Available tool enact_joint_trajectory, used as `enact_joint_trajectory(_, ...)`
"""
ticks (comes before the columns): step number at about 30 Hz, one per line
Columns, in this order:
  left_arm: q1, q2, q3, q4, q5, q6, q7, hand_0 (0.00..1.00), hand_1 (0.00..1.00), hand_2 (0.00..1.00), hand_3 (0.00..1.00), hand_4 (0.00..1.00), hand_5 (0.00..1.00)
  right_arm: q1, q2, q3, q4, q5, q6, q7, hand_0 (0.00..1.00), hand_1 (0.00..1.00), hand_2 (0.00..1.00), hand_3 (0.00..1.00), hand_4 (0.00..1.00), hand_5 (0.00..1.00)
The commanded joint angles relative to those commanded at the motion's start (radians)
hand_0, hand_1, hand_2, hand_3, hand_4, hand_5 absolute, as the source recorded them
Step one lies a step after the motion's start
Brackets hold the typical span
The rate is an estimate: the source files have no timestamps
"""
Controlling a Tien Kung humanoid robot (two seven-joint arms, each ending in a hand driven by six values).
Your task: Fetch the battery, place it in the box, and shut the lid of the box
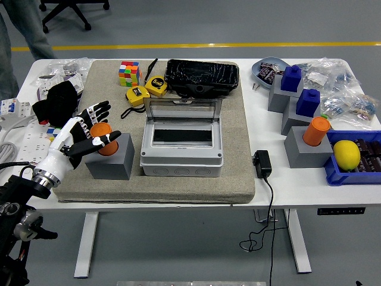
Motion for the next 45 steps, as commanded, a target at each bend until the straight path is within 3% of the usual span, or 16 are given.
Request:
enact_joint_trajectory(6,-0.013,-0.008,0.01,0.004,0.013,0.028,-0.01,0.889,0.897,0.86,0.844,0.998,0.042,-0.001,-0.001,-0.002,0.0,0.002,0.001,-0.001,0.967,0.889,0.833,0.817,0.998,0.998)
enact_joint_trajectory(20,-0.028,-0.017,0.038,0.043,0.004,0.019,-0.013,0.876,0.886,0.833,0.812,0.998,0.008,0.002,-0.002,-0.008,0.0,0.007,0.005,-0.001,0.963,0.889,0.831,0.814,0.998,0.998)
enact_joint_trajectory(21,-0.028,-0.017,0.038,0.045,0.004,0.02,-0.013,0.868,0.875,0.799,0.755,0.998,0.002,0.002,-0.002,-0.007,0.0,0.007,0.005,-0.001,0.961,0.888,0.831,0.813,0.998,0.998)
enact_joint_trajectory(26,-0.025,-0.018,0.044,0.055,0.004,0.027,-0.017,0.868,0.875,0.799,0.755,0.998,0.002,0.001,-0.002,-0.007,0.0,0.005,0.006,-0.001,0.961,0.888,0.831,0.813,0.998,0.998)
enact_joint_trajectory(27,-0.025,-0.018,0.046,0.057,0.004,0.03,-0.018,0.79,0.797,0.704,0.66,0.998,0.002,0.001,-0.002,-0.007,0.0,0.005,0.006,-0.001,0.96,0.885,0.83,0.813,0.998,0.998)
enact_joint_trajectory(32,-0.027,-0.017,0.055,0.066,0.015,0.053,-0.024,0.79,0.797,0.704,0.66,0.998,0.002,0.001,-0.003,-0.007,0.0,0.003,0.007,0.0,0.96,0.885,0.83,0.813,0.998,0.998)
enact_joint_trajectory(33,-0.027,-0.017,0.059,0.068,0.018,0.061,-0.026,0.732,0.726,0.573,0.517,0.998,0.002,0.002,-0.003,-0.006,0.0,0.003,0.007,0.0,0.957,0.884,0.829,0.811,0.998,0.998)
enact_joint_trajectory(38,-0.029,-0.016,0.069,0.071,0.042,0.109,-0.03,0.732,0.726,0.573,0.517,0.998,0.002,0.001,-0.004,-0.006,0.0,0.005,0.008,0.001,0.957,0.884,0.829,0.811,0.998,0.998)
enact_joint_trajectory(39,-0.03,-0.015,0.071,0.071,0.045,0.115,-0.031,0.629,0.618,0.481,0.431,0.998,0.002,0.0,-0.004,-0.006,0.0,0.005,0.008,0.001,0.951,0.883,0.828,0.811,0.998,0.998)
enact_joint_trajectory(44,-0.031,-0.015,0.079,0.076,0.05,0.148,-0.041,0.629,0.618,0.481,0.431,0.998,0.002,-0.002,-0.004,-0.005,0.0,0.004,0.009,0.002,0.951,0.883,0.828,0.811,0.998,0.998)
enact_joint_trajectory(45,-0.032,-0.015,0.081,0.077,0.047,0.155,-0.044,0.445,0.479,0.401,0.316,0.998,0.002,-0.002,-0.004,-0.005,0.0,0.005,0.009,0.002,0.947,0.881,0.828,0.81,0.998,0.998)
